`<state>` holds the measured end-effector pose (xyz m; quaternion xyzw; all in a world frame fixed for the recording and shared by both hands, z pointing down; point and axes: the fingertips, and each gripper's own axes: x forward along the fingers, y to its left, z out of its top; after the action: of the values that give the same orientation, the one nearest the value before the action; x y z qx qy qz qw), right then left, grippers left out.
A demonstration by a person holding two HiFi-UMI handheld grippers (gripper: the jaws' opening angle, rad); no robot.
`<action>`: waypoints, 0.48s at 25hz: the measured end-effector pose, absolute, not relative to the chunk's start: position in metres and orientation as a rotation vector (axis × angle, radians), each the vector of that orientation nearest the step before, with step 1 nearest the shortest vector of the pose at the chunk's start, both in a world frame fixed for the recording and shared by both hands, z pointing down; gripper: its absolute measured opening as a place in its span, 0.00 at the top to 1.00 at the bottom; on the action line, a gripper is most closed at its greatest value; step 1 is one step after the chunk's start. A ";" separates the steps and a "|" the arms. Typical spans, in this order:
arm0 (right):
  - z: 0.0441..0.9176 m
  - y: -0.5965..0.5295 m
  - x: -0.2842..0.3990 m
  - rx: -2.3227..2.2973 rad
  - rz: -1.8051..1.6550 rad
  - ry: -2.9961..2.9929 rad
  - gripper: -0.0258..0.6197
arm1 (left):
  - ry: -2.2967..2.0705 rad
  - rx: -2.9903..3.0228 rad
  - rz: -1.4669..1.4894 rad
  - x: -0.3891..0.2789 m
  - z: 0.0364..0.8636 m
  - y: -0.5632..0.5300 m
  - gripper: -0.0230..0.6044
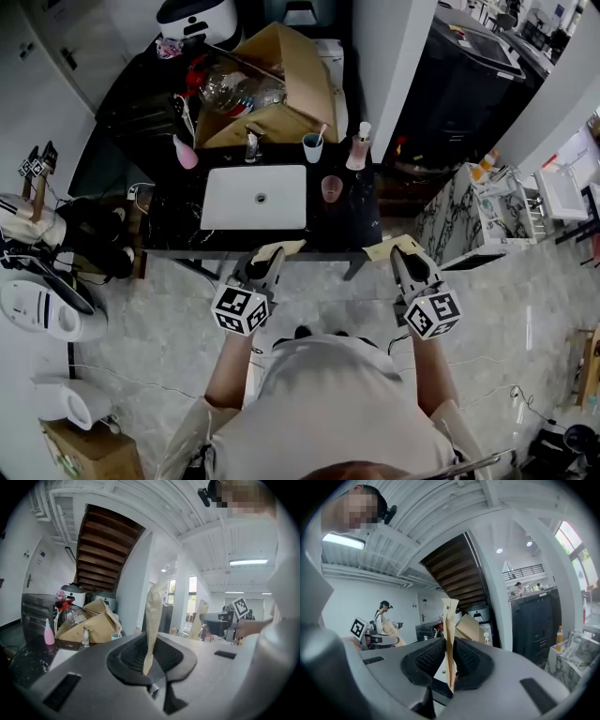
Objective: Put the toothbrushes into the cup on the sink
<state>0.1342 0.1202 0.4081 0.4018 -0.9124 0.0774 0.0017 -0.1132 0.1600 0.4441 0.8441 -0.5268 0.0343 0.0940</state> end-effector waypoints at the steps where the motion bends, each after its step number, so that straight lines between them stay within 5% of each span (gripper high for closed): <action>1: 0.409 0.121 0.133 1.265 0.243 -2.858 0.85 | -1.556 2.505 0.104 -0.116 0.445 0.160 0.90; 12: 0.417 0.134 0.112 1.335 0.252 -2.828 0.85 | -1.496 2.537 0.111 -0.135 0.454 0.165 0.90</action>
<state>0.1125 0.1335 0.4171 0.4256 -0.9014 0.0802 0.0022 -0.1347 0.1651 0.4536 0.8568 -0.5051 0.0375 0.0970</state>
